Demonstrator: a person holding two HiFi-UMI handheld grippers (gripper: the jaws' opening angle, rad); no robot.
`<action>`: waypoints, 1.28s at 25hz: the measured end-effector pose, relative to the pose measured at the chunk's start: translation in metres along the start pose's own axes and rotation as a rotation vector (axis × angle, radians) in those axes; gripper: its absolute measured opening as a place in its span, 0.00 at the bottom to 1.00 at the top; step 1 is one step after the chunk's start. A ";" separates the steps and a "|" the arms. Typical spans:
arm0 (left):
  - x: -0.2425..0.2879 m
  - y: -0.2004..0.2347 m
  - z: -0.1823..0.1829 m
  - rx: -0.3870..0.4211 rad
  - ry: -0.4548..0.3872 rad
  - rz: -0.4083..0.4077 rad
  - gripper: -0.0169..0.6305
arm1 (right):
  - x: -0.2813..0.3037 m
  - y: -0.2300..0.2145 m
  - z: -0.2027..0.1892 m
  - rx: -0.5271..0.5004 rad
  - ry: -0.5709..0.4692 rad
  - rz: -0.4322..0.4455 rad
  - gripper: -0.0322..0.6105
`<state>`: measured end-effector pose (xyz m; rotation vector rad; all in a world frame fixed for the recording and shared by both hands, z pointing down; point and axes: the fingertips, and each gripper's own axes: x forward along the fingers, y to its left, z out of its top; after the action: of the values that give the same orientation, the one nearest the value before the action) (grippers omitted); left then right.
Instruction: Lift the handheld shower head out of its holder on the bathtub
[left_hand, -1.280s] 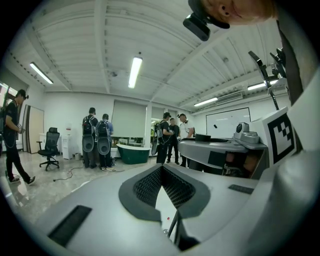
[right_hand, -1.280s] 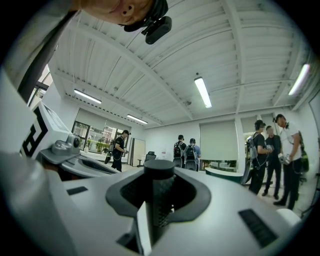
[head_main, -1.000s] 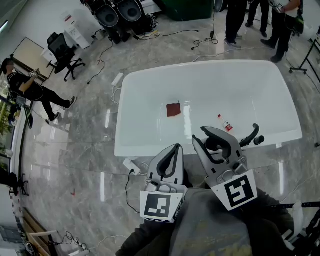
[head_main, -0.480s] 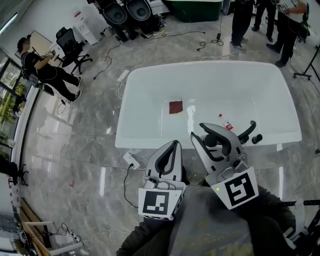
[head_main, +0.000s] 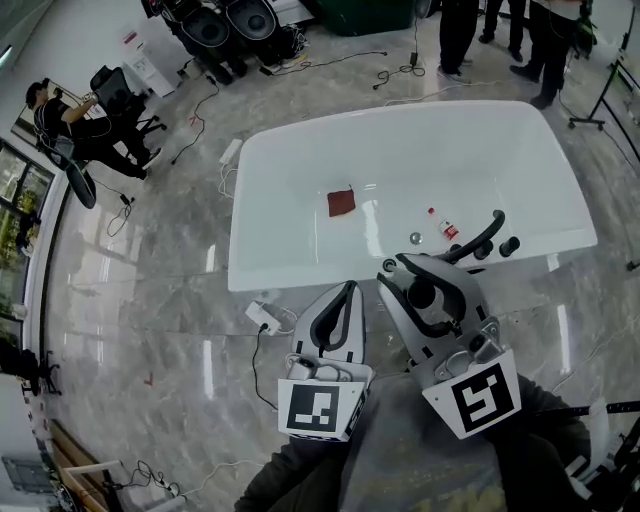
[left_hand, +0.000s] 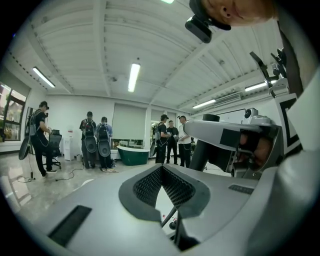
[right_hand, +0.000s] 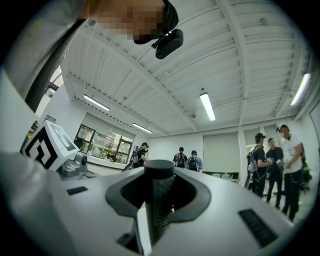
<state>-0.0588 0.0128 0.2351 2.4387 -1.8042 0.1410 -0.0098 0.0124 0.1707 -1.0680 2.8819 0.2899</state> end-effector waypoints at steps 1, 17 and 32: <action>-0.004 0.003 -0.001 -0.001 -0.002 -0.007 0.03 | 0.000 0.007 -0.001 -0.002 0.002 -0.011 0.21; -0.012 0.016 -0.013 0.002 -0.012 -0.135 0.03 | 0.003 0.026 -0.026 0.001 0.068 -0.141 0.21; -0.006 -0.001 -0.005 0.012 -0.018 -0.174 0.03 | -0.007 0.017 -0.023 -0.021 0.088 -0.147 0.21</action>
<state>-0.0592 0.0191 0.2392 2.5976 -1.5924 0.1160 -0.0149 0.0249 0.1968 -1.3198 2.8612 0.2727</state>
